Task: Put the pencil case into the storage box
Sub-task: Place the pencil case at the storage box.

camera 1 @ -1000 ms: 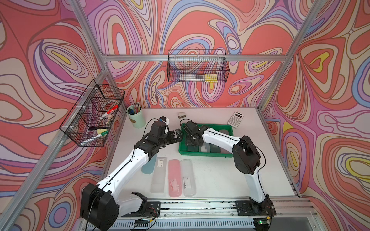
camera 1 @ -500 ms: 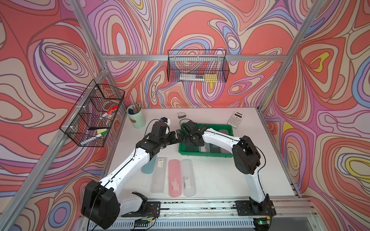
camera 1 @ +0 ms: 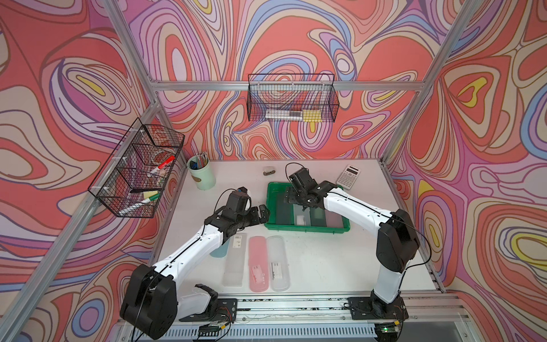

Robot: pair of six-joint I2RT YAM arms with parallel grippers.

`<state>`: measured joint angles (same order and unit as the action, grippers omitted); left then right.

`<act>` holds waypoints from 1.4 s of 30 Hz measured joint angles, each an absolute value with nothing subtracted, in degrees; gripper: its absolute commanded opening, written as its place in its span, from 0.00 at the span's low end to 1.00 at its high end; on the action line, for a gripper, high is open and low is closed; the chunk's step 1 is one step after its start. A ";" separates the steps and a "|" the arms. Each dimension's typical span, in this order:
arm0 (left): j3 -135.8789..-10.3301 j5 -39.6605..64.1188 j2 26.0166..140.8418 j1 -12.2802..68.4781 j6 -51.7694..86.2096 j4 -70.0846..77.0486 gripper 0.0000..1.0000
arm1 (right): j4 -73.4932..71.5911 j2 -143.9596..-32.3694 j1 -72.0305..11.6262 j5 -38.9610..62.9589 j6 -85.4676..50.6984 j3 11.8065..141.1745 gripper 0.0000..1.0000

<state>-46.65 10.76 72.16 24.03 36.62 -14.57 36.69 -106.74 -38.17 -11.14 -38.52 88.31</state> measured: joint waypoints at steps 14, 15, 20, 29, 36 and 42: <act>-44.16 10.46 75.85 24.03 40.84 -11.27 0.99 | 38.61 -122.56 -39.92 -13.26 -37.39 99.46 0.98; -44.05 10.39 75.83 24.03 40.99 -11.22 0.99 | 38.79 -123.26 -40.23 -13.67 -37.34 100.07 0.98; -43.97 10.35 75.48 24.03 40.97 -11.20 0.99 | 41.17 -126.41 -41.25 -15.62 -37.32 102.78 0.98; -43.97 10.37 71.66 24.03 40.93 -11.31 0.99 | 45.56 -130.96 -42.57 -21.15 -37.58 107.20 0.98; -43.97 10.33 70.91 24.03 40.53 -11.99 0.99 | 47.00 -130.78 -42.87 -24.86 -38.02 106.87 0.98; -43.97 10.24 70.91 24.03 40.49 -12.69 0.99 | 47.09 -129.05 -42.96 -25.69 -37.71 104.55 0.98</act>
<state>-43.97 10.24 70.91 24.03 40.49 -12.69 47.09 -129.05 -42.96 -25.69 -37.71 104.55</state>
